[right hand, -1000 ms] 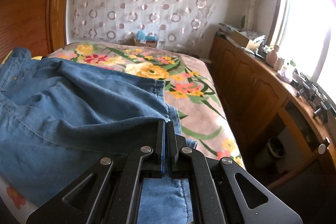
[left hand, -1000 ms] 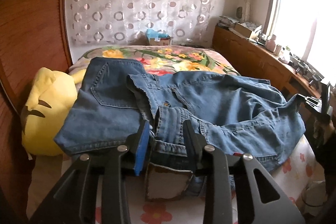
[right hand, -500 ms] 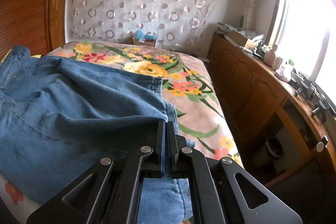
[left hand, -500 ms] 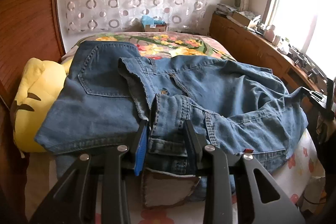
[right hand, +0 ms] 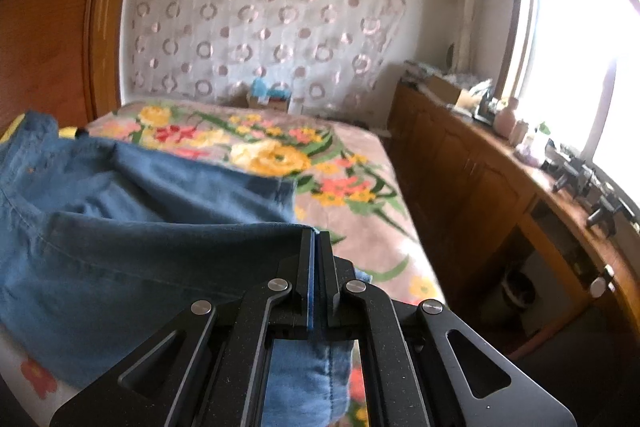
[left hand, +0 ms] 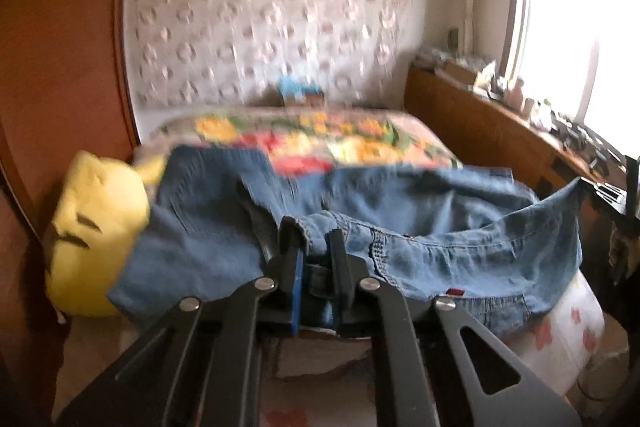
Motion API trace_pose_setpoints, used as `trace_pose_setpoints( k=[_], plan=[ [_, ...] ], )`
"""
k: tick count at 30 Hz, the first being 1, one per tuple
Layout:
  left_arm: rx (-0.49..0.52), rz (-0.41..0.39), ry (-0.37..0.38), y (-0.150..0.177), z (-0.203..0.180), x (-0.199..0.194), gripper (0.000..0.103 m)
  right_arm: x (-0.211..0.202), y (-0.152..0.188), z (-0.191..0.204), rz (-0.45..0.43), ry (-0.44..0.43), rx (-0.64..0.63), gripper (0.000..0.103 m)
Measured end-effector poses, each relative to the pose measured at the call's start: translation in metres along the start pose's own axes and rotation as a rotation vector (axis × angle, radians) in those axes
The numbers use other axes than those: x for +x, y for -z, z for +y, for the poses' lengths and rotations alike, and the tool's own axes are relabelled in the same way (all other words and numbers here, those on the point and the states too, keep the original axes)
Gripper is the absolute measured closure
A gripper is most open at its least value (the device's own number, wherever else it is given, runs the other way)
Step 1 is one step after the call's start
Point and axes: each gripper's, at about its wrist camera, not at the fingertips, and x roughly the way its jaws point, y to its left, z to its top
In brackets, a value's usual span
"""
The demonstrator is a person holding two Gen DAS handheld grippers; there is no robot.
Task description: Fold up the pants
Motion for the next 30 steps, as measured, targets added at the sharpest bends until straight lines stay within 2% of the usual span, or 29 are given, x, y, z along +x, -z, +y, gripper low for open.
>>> trace_pose_setpoints(
  k=[4,7,18,23,27,29,30],
  plan=[
    [0.014,-0.085,-0.029,-0.029,0.002,-0.01,0.095,-0.004,-0.027,-0.007,-0.048,0.031,-0.029,0.103],
    [0.016,-0.107,-0.045,-0.048,0.008,0.0,0.095,0.002,-0.05,-0.01,-0.081,0.045,-0.046,0.103],
    [0.017,-0.102,-0.102,-0.087,0.026,0.073,0.094,0.07,-0.111,0.009,-0.109,0.108,-0.125,0.103],
    [0.01,-0.062,-0.091,-0.093,0.031,0.102,0.092,0.113,-0.114,0.015,-0.049,0.127,-0.126,0.103],
    [0.054,-0.01,-0.089,-0.084,0.026,0.112,0.089,0.137,-0.102,0.021,0.012,0.093,-0.11,0.103],
    [0.078,0.003,-0.089,-0.079,0.024,0.111,0.082,0.14,-0.099,0.025,0.031,0.082,-0.105,0.102],
    [0.084,0.009,-0.094,-0.077,0.023,0.11,0.081,0.14,-0.096,0.028,0.04,0.073,-0.1,0.099]
  ],
)
